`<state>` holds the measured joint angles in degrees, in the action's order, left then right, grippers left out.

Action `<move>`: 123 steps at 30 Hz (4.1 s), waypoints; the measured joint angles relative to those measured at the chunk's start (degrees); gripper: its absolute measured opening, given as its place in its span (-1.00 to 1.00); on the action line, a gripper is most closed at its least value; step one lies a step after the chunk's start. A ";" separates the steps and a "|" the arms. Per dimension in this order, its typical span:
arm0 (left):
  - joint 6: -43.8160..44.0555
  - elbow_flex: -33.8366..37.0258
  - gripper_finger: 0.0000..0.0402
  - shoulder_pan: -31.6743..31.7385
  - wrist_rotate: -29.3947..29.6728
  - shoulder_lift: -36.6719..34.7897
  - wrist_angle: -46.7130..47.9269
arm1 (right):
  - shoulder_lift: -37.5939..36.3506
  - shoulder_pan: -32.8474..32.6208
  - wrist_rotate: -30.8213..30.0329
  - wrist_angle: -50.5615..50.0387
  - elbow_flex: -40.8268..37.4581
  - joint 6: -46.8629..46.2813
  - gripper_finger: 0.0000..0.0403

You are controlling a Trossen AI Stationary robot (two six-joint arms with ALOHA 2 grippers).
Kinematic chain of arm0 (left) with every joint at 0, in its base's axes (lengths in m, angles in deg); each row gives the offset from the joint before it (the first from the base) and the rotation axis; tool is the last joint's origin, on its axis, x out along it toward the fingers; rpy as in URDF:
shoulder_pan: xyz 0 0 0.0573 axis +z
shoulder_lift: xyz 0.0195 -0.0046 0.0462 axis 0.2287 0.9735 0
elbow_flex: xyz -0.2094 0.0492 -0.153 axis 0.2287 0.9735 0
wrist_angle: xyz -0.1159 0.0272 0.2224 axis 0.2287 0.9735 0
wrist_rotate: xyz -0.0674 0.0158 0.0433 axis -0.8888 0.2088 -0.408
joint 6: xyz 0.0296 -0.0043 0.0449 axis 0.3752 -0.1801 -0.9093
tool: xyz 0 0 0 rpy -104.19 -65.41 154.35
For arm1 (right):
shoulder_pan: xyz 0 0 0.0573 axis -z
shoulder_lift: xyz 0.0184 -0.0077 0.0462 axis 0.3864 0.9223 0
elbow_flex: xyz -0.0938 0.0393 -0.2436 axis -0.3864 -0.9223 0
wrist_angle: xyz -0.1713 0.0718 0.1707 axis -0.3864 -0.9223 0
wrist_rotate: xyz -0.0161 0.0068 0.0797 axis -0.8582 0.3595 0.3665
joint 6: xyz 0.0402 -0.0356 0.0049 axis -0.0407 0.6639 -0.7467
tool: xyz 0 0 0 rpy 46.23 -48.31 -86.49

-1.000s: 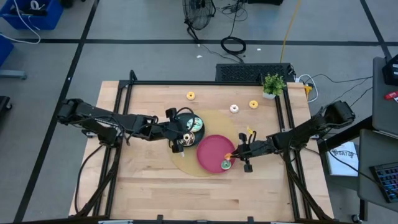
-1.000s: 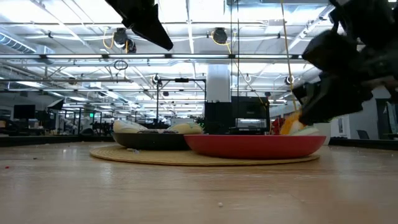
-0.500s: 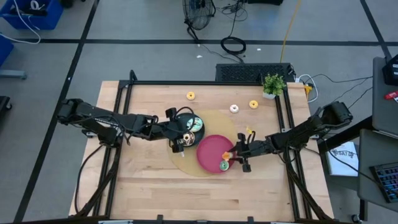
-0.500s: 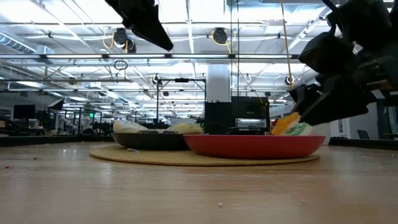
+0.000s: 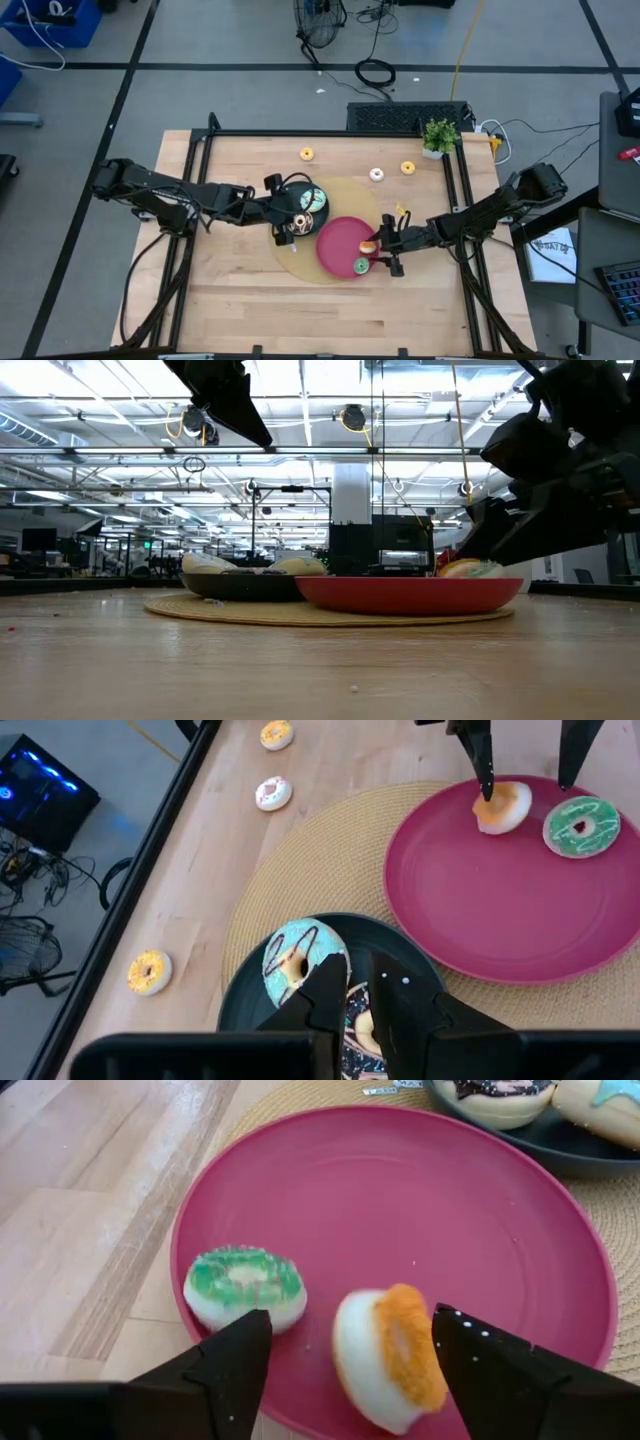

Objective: Pick & Place donuts
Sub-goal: Put the left small yellow donut on the pink plate

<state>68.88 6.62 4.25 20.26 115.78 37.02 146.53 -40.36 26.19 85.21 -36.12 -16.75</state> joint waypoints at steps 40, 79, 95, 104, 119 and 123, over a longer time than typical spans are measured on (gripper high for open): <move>-2.54 9.19 -0.58 39.55 -23.47 4.24 -20.71 | -47.42 0.02 -6.32 -10.94 -8.46 10.38 0.27; -32.24 -25.97 0.61 47.29 -27.01 42.26 8.60 | -47.78 0.02 -5.95 -12.76 -8.55 9.47 0.26; -32.59 -25.92 0.50 46.28 -26.85 42.32 6.24 | -47.79 0.02 -5.95 -13.04 -8.55 9.44 0.27; -32.12 -26.03 0.26 46.43 -30.00 43.69 5.32 | -47.80 0.01 -5.95 -12.93 -8.55 9.01 0.27; -31.71 -25.70 -0.22 44.25 -22.27 42.07 6.07 | -47.78 0.00 -5.97 -12.78 -8.55 9.03 0.27; -31.30 -25.83 -0.30 42.65 -21.13 37.97 5.97 | -47.78 0.02 -6.05 -12.76 -8.55 9.03 0.27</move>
<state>37.58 -19.21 46.90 -0.88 153.74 43.00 98.75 -40.34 20.13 72.45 -44.67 -7.72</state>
